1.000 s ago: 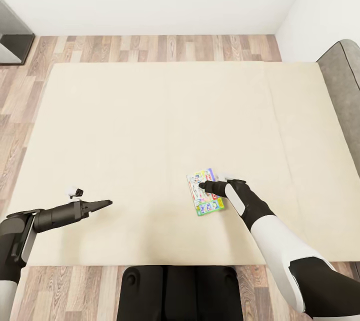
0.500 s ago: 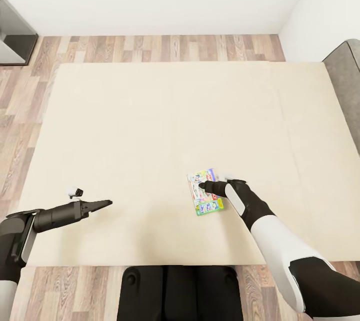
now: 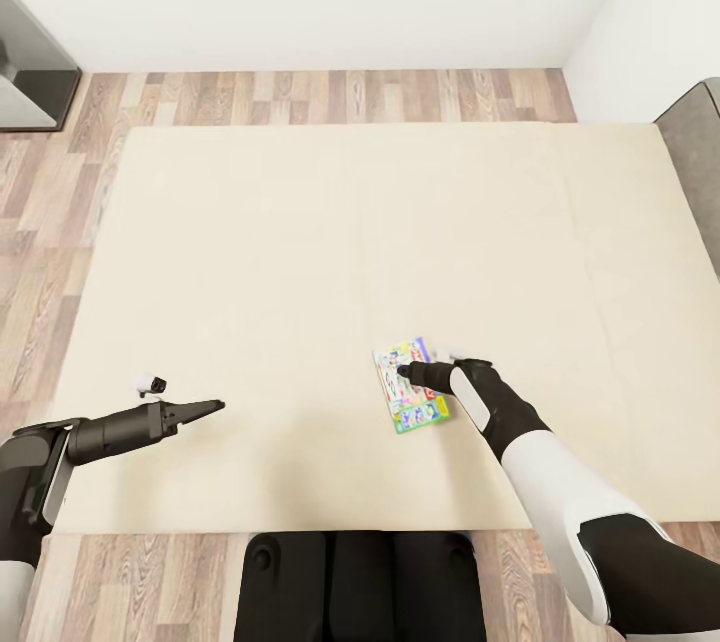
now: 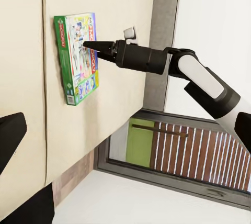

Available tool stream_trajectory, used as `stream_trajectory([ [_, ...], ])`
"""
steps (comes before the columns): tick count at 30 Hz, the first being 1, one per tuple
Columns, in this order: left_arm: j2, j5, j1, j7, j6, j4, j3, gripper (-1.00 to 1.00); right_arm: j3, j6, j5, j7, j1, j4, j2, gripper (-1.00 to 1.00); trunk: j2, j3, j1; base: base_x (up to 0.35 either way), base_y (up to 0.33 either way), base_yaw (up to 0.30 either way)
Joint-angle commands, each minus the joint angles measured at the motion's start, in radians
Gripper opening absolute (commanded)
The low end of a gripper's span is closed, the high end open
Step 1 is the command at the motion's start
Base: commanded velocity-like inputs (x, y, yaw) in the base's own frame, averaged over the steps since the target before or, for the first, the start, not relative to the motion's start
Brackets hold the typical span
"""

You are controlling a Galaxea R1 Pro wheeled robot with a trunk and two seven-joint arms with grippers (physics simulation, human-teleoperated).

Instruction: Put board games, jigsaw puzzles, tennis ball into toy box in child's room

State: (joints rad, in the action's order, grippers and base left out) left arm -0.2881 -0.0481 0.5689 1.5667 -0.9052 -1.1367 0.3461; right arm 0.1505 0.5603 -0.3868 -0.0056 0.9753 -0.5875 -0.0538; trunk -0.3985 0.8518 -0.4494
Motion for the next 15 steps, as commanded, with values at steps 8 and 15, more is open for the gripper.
stream_trajectory([
  [8, 0.000, 0.001, 0.000, 0.004, -0.011, 0.000, 0.000, 1.00, 0.001, 0.004, -0.001, -0.001, 0.000, -0.001, 0.000, 1.00, -0.002, 0.001, -0.001, 0.000, 0.114, 0.000],
  [15, 0.000, 0.001, 0.000, 0.004, -0.011, 0.000, 0.000, 1.00, 0.001, 0.004, -0.001, -0.001, 0.000, -0.001, -0.005, 1.00, -0.002, 0.001, -0.001, 0.000, 0.083, 0.043],
])
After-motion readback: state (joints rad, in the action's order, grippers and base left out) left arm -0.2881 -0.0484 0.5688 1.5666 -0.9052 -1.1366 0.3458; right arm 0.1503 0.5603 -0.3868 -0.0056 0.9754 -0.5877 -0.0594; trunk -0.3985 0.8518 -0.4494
